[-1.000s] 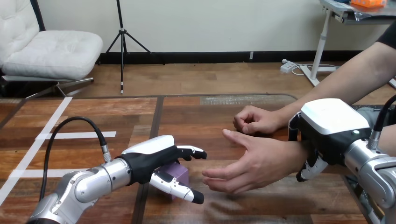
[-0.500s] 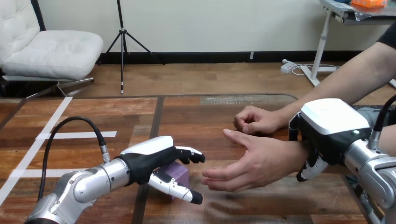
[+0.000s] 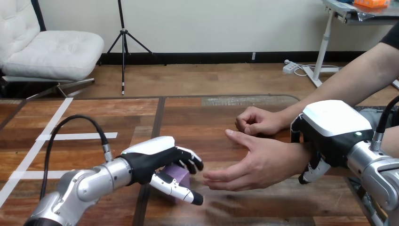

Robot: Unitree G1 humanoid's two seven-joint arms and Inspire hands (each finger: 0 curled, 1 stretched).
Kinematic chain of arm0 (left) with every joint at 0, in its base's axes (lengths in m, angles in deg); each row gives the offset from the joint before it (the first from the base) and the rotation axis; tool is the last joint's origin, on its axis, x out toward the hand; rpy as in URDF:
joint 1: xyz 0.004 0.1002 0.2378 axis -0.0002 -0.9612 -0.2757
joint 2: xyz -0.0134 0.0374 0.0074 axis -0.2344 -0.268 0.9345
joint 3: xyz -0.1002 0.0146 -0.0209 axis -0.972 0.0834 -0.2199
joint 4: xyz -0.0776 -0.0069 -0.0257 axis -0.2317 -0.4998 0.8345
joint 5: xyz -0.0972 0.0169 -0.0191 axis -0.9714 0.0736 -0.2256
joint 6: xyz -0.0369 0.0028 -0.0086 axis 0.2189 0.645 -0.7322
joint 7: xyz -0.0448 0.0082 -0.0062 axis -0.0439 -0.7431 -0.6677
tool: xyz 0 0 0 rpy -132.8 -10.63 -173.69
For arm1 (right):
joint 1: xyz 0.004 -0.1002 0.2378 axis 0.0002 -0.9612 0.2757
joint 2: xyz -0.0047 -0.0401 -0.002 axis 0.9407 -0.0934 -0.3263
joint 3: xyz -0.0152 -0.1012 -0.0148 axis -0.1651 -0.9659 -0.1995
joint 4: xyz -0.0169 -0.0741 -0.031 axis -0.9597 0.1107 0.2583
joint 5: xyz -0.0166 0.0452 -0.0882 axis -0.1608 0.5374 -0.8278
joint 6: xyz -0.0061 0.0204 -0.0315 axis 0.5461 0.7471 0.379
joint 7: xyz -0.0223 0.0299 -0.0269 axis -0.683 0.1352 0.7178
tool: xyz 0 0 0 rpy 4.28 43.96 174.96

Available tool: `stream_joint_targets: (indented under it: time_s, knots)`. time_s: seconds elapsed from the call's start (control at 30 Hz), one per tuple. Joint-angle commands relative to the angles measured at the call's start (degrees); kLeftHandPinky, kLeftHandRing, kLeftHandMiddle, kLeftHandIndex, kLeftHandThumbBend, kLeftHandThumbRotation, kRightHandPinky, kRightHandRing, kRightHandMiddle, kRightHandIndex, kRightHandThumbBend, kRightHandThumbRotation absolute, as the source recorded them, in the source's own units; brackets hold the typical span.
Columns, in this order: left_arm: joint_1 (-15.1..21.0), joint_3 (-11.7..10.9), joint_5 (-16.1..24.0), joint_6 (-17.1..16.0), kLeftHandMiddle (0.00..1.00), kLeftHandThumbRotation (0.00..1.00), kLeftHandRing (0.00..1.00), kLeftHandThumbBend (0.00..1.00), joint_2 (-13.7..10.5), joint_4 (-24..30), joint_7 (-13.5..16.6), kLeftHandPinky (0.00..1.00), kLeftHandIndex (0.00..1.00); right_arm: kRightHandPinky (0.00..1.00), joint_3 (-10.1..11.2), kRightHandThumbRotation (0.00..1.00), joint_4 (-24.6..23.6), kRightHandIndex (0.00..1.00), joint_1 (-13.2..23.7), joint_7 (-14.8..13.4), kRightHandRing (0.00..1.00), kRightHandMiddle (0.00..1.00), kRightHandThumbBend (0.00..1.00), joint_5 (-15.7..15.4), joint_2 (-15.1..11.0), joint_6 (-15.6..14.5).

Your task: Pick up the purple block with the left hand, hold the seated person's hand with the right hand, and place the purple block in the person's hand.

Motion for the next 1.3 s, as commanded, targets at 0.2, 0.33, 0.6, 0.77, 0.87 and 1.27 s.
stream_joint_targets:
  time_s: [0.2, 0.33, 0.6, 0.77, 0.87, 1.27]
  knots:
    - [0.92, 2.73, 5.13, 8.34, 0.73, 0.57, 0.67, 0.87, -3.01, 10.14, -3.13, 0.49, 0.76, 0.25, 1.58, 0.0, -0.4, 0.47, 2.82, -1.23, 0.32, 0.4, 0.84, 0.14, -0.1, 0.03]
    - [0.26, 3.07, 6.1, 10.4, 0.72, 0.55, 0.66, 0.87, -3.26, 12.32, -3.35, 0.47, 0.76, 0.25, 1.31, 0.0, -0.31, 0.48, 2.97, -0.92, 0.33, 0.4, 0.84, -0.37, -0.32, -0.09]
    - [-0.41, 3.81, 7.55, 12.89, 0.72, 0.5, 0.66, 0.85, -3.69, 14.85, -3.59, 0.46, 0.77, 0.25, 1.11, 0.0, 0.04, 0.49, 3.09, -0.99, 0.33, 0.41, 0.84, -0.85, -0.3, -0.27]
    - [-0.4, 4.43, 8.07, 14.08, 0.73, 0.49, 0.67, 0.85, -4.07, 15.85, -4.44, 0.46, 0.78, 0.26, 1.16, 0.0, -0.09, 0.49, 3.06, -0.66, 0.34, 0.41, 0.84, -0.71, -0.29, -0.34]
    - [-0.38, 4.74, 8.17, 14.55, 0.74, 0.49, 0.68, 0.86, -4.28, 16.24, -4.85, 0.46, 0.78, 0.26, 1.15, 0.0, -0.13, 0.49, 3.0, -0.79, 0.34, 0.41, 0.84, -0.84, -0.29, -0.36]
    - [-0.25, 5.93, 9.02, 15.52, 0.76, 0.49, 0.7, 0.89, -5.23, 17.26, -5.97, 0.51, 0.8, 0.27, 1.24, 0.0, 0.01, 0.5, 2.87, -1.1, 0.35, 0.43, 0.84, -0.75, -0.38, -0.08]
